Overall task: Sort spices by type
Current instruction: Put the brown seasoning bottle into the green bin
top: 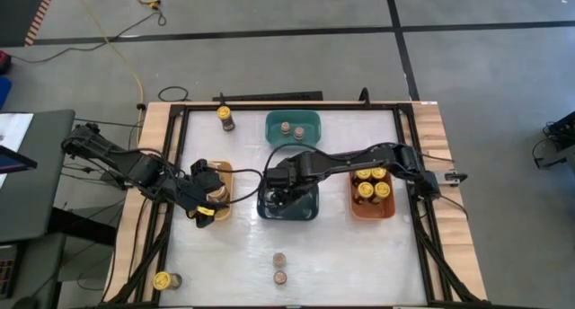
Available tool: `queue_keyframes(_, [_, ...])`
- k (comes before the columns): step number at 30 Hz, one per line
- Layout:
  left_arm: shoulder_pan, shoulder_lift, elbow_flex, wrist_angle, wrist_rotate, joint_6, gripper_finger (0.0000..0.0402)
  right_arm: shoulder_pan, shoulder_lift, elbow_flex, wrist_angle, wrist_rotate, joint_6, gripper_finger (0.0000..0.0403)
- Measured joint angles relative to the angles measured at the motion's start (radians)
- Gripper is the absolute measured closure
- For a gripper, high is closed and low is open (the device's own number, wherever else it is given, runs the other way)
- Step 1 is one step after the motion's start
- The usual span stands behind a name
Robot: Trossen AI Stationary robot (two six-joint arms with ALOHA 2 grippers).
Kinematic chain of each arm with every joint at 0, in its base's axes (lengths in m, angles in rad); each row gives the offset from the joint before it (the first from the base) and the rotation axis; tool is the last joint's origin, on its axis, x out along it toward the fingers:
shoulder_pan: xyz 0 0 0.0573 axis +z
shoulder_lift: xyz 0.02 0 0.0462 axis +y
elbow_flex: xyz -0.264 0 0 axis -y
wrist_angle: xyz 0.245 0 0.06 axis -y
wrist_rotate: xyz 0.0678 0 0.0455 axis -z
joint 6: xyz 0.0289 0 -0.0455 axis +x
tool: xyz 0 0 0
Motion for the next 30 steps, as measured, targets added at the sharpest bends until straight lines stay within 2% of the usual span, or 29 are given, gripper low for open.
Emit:
queue_keyframes(5, [0.0,0.0,0.0,0.007,0.0,-0.038,0.0093,0.078,-0.099,0.001,0.015,0.14,0.029,0.0014])
queue_keyframes(10, [0.0,0.0,0.0,0.008,0.0,-0.084,0.0093,0.171,-0.167,0.003,-0.004,0.204,0.113,0.0013])
queue_keyframes(13, [0.0,0.0,0.0,0.011,0.001,-0.111,0.0093,0.238,-0.173,0.003,-0.086,0.287,0.213,0.0016])
queue_keyframes(18, [0.0,0.011,0.0,0.033,0.0,-0.22,0.0093,0.343,-0.175,-0.013,-0.294,0.332,0.383,0.0022])
queue_keyframes(21, [-0.001,0.053,0.003,0.039,-0.006,-0.28,0.0093,0.384,-0.239,-0.116,-0.235,0.351,0.391,0.0022])
queue_keyframes(25, [-0.001,0.165,0.003,0.057,-0.005,-0.398,0.0093,0.435,-0.37,-0.31,-0.253,0.359,0.499,0.0022])
queue_keyframes(30, [-0.008,0.311,0.059,0.089,0.013,-0.598,0.0093,0.53,-0.572,-0.573,-0.098,0.378,0.522,0.0022])
